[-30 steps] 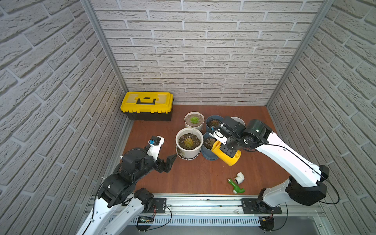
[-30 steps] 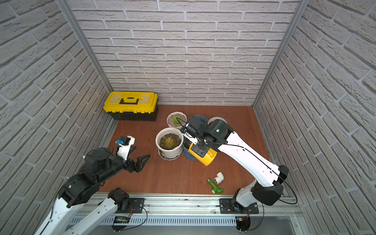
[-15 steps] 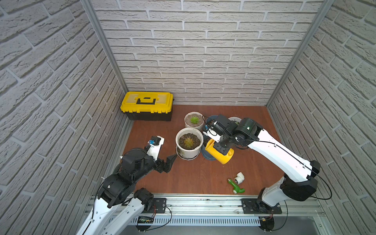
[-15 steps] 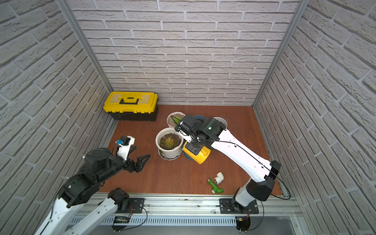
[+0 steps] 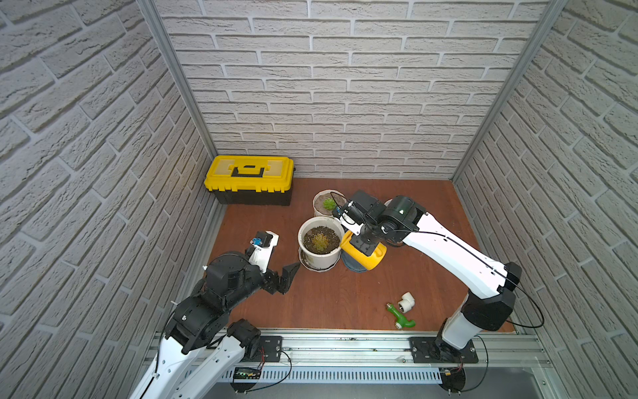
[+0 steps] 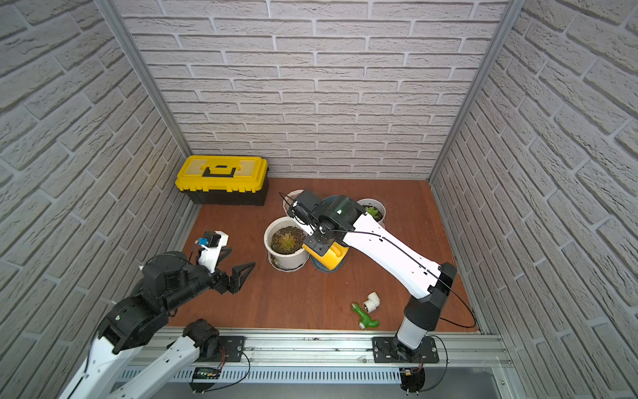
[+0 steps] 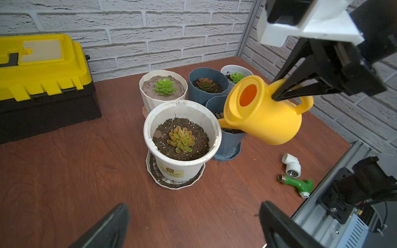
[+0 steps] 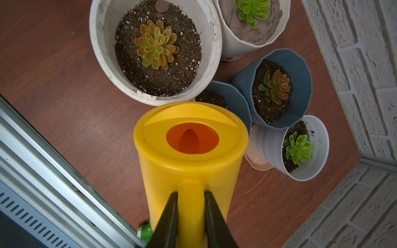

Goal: Water the succulent around the soil edge
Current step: Water the soil of the potted plant with water.

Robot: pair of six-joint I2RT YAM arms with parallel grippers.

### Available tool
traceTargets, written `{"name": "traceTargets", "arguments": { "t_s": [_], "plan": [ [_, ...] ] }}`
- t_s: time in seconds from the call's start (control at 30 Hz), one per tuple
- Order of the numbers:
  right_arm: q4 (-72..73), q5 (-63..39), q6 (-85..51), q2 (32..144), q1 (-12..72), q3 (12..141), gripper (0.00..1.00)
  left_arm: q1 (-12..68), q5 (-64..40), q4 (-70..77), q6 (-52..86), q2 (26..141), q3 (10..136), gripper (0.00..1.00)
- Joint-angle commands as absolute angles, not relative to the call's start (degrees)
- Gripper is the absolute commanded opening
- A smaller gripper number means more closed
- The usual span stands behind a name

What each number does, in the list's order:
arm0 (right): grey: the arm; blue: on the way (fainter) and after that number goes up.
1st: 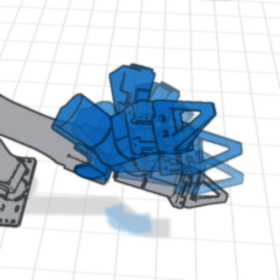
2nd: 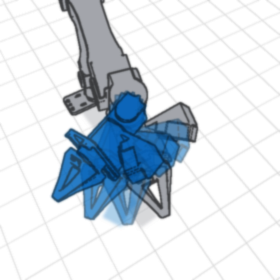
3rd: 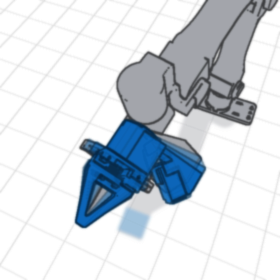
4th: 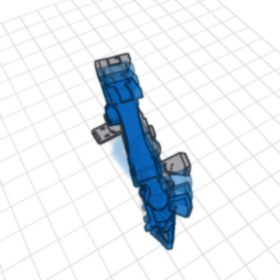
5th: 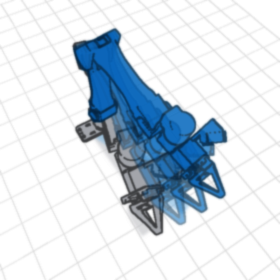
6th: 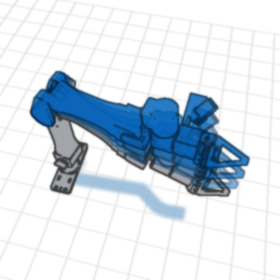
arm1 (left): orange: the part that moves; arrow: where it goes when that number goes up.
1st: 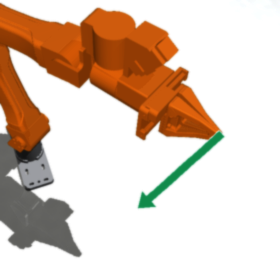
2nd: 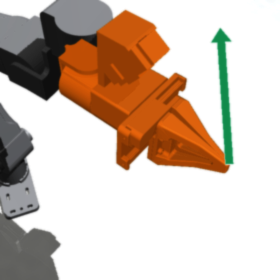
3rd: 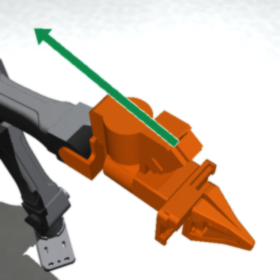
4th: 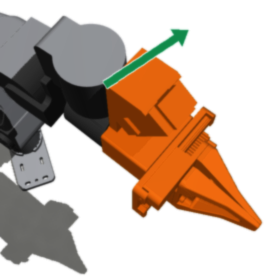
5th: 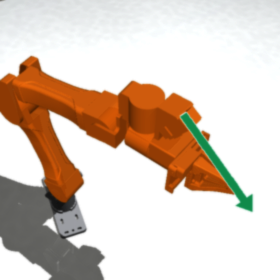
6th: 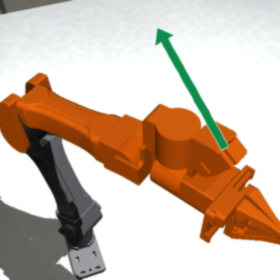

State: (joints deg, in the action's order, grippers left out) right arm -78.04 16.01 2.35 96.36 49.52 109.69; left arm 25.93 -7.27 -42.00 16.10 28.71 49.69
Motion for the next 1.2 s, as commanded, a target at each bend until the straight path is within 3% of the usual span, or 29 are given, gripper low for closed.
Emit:
{"name": "traceTargets", "arguments": {
  "t_s": [0.0, 0.43, 0.97, 1.17],
  "plan": [
    [-74.7, 18.0, 2.5, 95.6, 49.5, 110.6, 0.02, 25.5, -7.7, -39.5, 15.7, 28.3, 49.0, 0.99],
    [-62.2, 22.3, -1.6, 82.4, 49.4, 93.6, 0.03, 25.5, -7.1, -39.6, 15.7, 28.6, 49.1, 0.98],
    [-24.2, 21.0, -5.0, 32.8, 49.3, 48.5, 0.03, 25.4, -11.1, -36.7, 15.8, 28.6, 48.1, 0.99],
    [-15.5, 18.8, -4.0, 18.9, 49.3, 39.7, 0.03, 25.3, -14.4, -32.6, 16.9, 28.5, 47.2, 0.98]
  ]
}}
